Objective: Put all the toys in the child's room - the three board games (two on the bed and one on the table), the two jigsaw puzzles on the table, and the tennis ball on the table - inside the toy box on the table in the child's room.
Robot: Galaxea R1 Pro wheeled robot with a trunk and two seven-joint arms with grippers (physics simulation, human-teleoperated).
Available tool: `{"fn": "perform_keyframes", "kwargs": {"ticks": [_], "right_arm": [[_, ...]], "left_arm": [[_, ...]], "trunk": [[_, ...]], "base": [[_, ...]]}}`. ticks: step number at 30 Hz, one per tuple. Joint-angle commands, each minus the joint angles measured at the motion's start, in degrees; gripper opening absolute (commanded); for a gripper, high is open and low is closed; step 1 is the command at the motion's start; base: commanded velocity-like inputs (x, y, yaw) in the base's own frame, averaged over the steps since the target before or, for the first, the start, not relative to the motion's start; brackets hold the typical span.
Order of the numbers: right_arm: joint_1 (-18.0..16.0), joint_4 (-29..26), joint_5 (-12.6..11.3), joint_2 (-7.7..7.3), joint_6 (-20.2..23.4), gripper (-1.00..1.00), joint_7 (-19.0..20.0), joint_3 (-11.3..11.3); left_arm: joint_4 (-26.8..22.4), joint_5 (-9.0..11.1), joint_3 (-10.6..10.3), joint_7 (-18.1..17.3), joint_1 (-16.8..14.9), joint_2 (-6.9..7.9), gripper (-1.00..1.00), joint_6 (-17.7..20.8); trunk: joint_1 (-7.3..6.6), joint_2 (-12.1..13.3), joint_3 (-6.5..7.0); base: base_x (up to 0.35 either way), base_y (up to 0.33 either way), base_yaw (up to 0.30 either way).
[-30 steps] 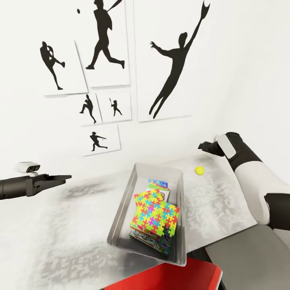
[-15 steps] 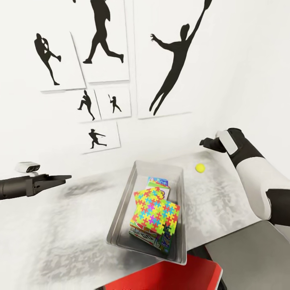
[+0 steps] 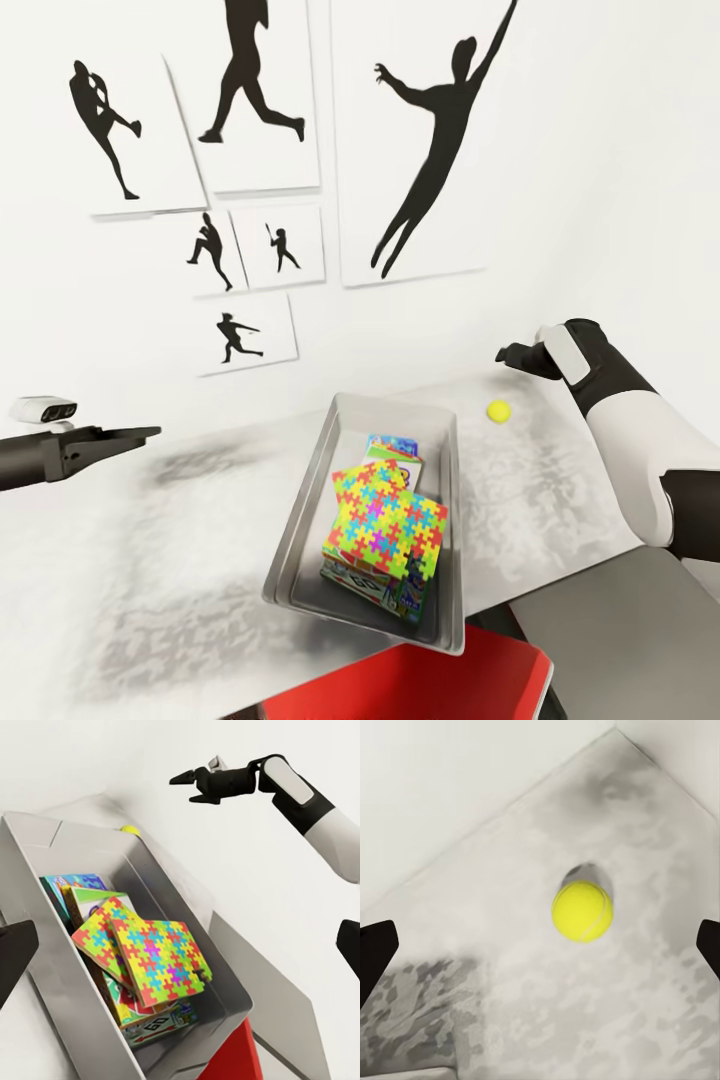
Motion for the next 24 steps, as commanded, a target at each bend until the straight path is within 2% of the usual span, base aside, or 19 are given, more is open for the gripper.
{"fn": "perform_keyframes", "kwargs": {"ticks": [1, 10, 16, 24], "right_arm": [[-0.05, -0.06, -0.59, -0.03, 0.16, 1.0, -0.49, 0.36], [-0.05, -0.06, -0.57, -0.08, 0.15, 1.0, -0.55, 0.36], [-0.25, -0.06, -0.56, -1.1, 0.09, 1.0, -0.67, 0.36], [-0.43, -0.06, -0.49, -1.37, 0.07, 1.0, -0.72, 0.36]], "left_arm": [[-0.01, -0.08, 0.08, -0.24, -0.04, 0.03, 1.0, 0.61], [-0.01, -0.32, 0.2, -0.24, -0.04, 0.06, 1.0, 0.53], [-0.01, -0.38, 0.21, -0.24, -0.04, 0.06, 1.0, 0.49], [-0.01, -0.42, 0.21, -0.24, -0.04, 0.06, 1.0, 0.44]], "trunk": [[0.03, -0.12, -0.2], [0.03, -0.12, -1.06], [0.03, -0.12, -1.63], [0.03, -0.12, -2.39]], "base": [[0.0, 0.0, 0.0], [0.0, 0.0, 0.0], [0.0, 0.0, 0.0], [0.0, 0.0, 0.0]]}}
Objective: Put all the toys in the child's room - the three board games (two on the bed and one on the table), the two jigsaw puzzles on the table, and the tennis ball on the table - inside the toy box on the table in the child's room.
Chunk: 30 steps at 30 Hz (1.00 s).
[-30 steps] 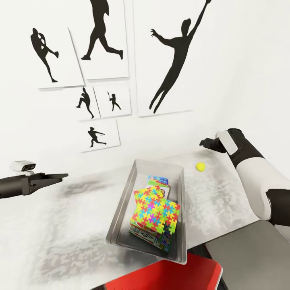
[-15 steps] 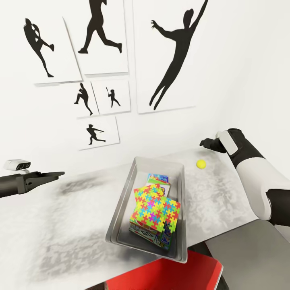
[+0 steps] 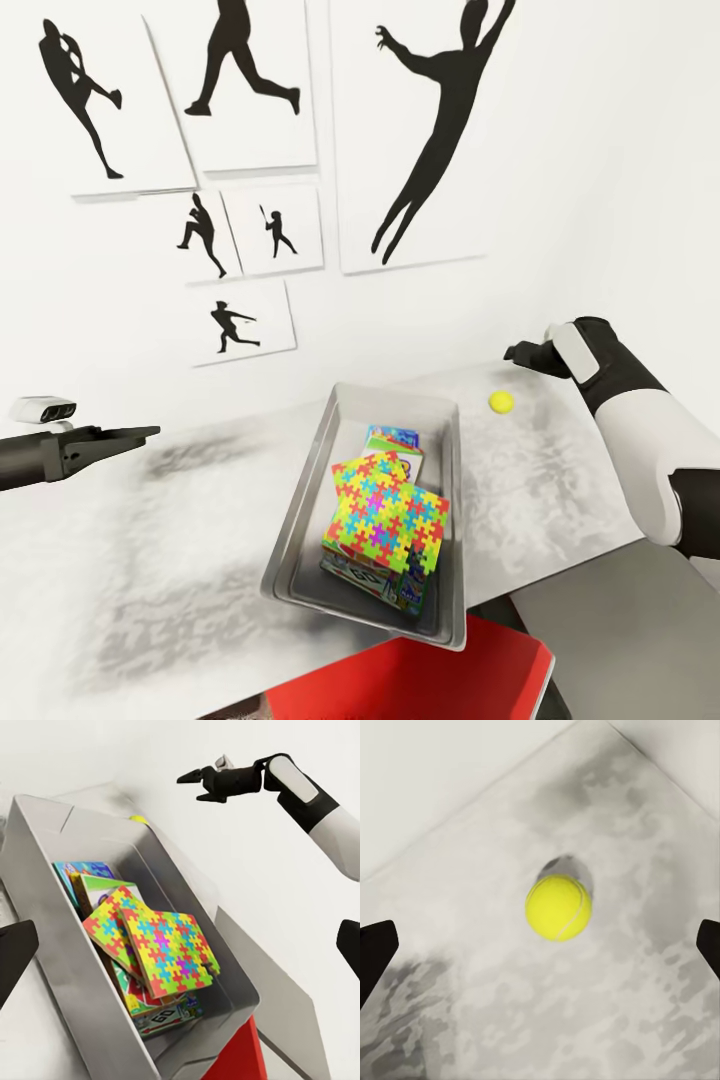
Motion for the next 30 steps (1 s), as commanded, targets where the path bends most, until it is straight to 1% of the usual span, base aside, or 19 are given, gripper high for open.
{"fn": "perform_keyframes", "kwargs": {"ticks": [1, 6, 11, 14, 26, 28, 29, 30], "right_arm": [[-0.04, -0.06, -0.59, -0.07, 0.16, 1.0, -0.46, 0.36], [0.07, -0.05, -0.59, -0.08, 0.1, 1.0, -0.45, 0.36], [0.21, -0.08, -0.59, -0.02, 0.07, 1.0, -0.43, 0.36], [0.23, -0.1, -0.58, 0.0, 0.07, 1.0, -0.41, 0.36], [0.33, -0.08, -0.59, 0.02, 0.07, 1.0, -0.41, 0.37], [0.33, -0.06, -0.59, 0.04, 0.03, 1.0, -0.44, 0.42], [0.33, -0.06, -0.59, 0.04, 0.01, 1.0, -0.45, 0.43], [0.33, -0.08, -0.59, 0.04, 0.0, 1.0, -0.44, 0.43]], "left_arm": [[-0.01, -0.03, 0.0, -0.24, -0.04, 0.02, 1.0, 0.61], [-0.01, -0.1, 0.1, -0.24, -0.04, 0.02, 1.0, 0.6], [-0.01, -0.03, 1.6, -0.24, -0.04, 0.04, 1.0, 0.6], [-0.01, 0.06, 2.01, -0.24, -0.04, 0.03, 1.0, 0.6], [-0.63, 0.5, 1.94, -0.24, -0.2, -0.15, 1.0, 1.01], [-0.85, 0.57, 1.77, -0.24, -1.16, -0.35, 1.0, 1.01], [-0.93, 0.6, 1.18, -0.24, -2.5, -0.44, 1.0, 1.01], [-0.98, 0.63, -0.22, -0.24, -4.3, -0.49, 1.0, 1.01]], "trunk": [[0.03, -0.11, -0.2], [0.03, -0.11, -0.67], [0.03, -0.11, -1.15], [0.03, -0.11, -1.43], [0.03, -0.11, -2.57], [0.03, -0.11, -2.76], [0.03, -0.11, -2.86], [0.03, -0.11, -2.95]], "base": [[0.0, 0.0, 0.0], [0.0, 0.0, 0.0], [0.0, 0.0, 0.0], [0.0, 0.0, 0.0], [0.0, 0.0, 0.0], [0.0, 0.0, 0.0], [0.0, 0.0, 0.0], [0.0, 0.0, 0.0]]}}
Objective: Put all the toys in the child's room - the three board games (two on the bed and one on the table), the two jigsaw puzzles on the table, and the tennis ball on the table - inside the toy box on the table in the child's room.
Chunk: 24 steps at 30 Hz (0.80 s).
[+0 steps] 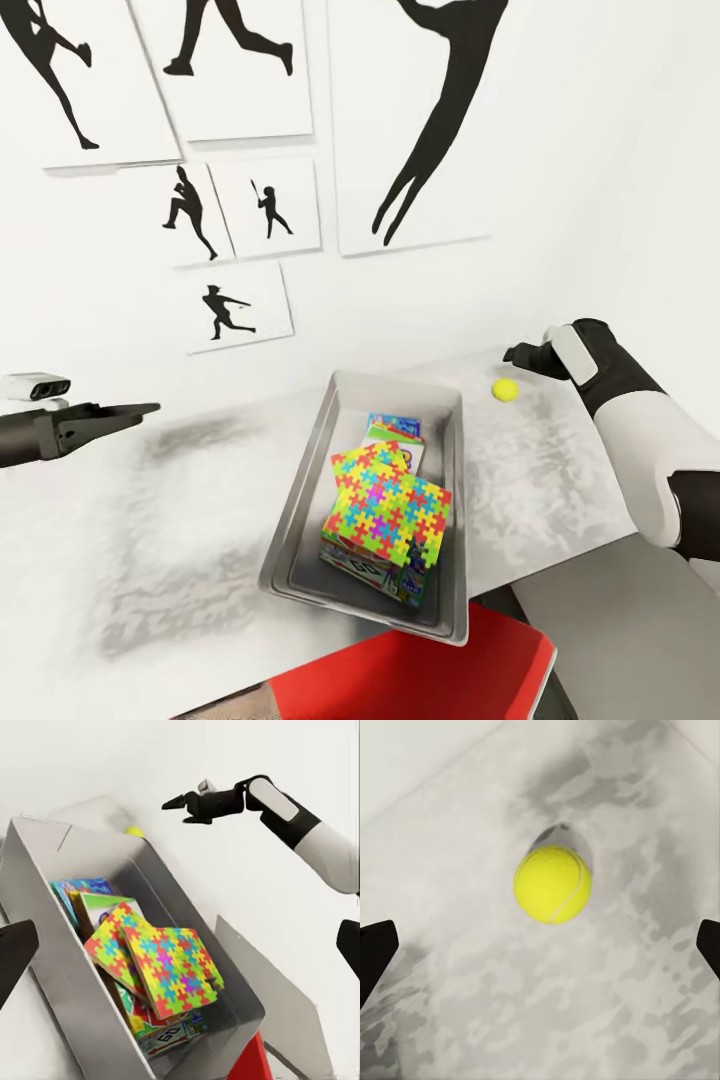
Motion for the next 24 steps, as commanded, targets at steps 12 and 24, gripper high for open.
{"fn": "perform_keyframes", "kwargs": {"ticks": [12, 24], "right_arm": [[-0.05, -0.04, -0.6, 0.07, 0.13, 1.0, -0.48, 0.42], [-0.54, -0.12, -0.55, -0.23, 0.21, 1.0, -0.48, 0.31]], "left_arm": [[0.07, 1.14, -21.02, -0.24, -20.89, 0.18, 1.0, 0.61], [0.16, 0.99, -22.49, -0.24, -22.04, 0.02, 1.0, 0.61]], "trunk": [[0.02, -0.11, -1.24], [0.02, -0.11, -2.38]], "base": [[0.0, 0.0, 0.0], [0.0, 0.0, 0.0]]}}
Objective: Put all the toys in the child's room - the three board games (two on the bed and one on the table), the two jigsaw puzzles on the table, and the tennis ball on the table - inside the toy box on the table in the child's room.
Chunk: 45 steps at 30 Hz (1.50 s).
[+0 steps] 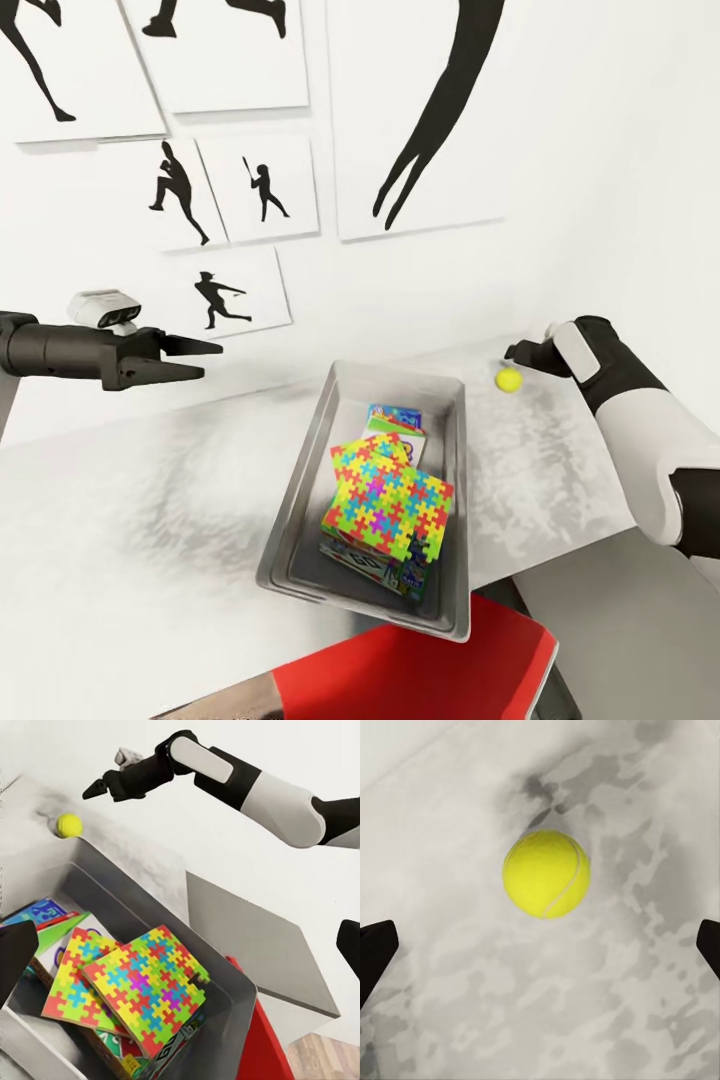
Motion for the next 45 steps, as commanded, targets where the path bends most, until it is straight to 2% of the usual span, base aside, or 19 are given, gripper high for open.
{"fn": "perform_keyframes", "kwargs": {"ticks": [1, 23, 45], "right_arm": [[-0.07, -0.06, -0.59, -0.11, 0.16, 1.0, -0.46, 0.36], [-5.49, 0.02, -0.58, -0.07, 0.42, 1.0, -0.54, 0.43], [-5.72, 1.76, -0.56, -0.28, -0.08, 1.0, -0.55, 0.94]], "left_arm": [[0.01, 0.03, -0.05, -0.2, -0.07, 0.05, 1.0, 0.61], [0.01, -0.02, 0.14, -0.2, -0.07, 0.04, 1.0, 0.61], [0.01, -0.02, 0.38, -0.2, -0.07, 0.25, 1.0, 0.61]], "trunk": [[0.03, -0.11, -0.19], [0.03, -0.11, -2.28], [0.03, -0.11, -4.37]], "base": [[0.0, 0.0, 0.0], [0.0, 0.0, 0.0], [0.0, 0.0, 0.0]]}}
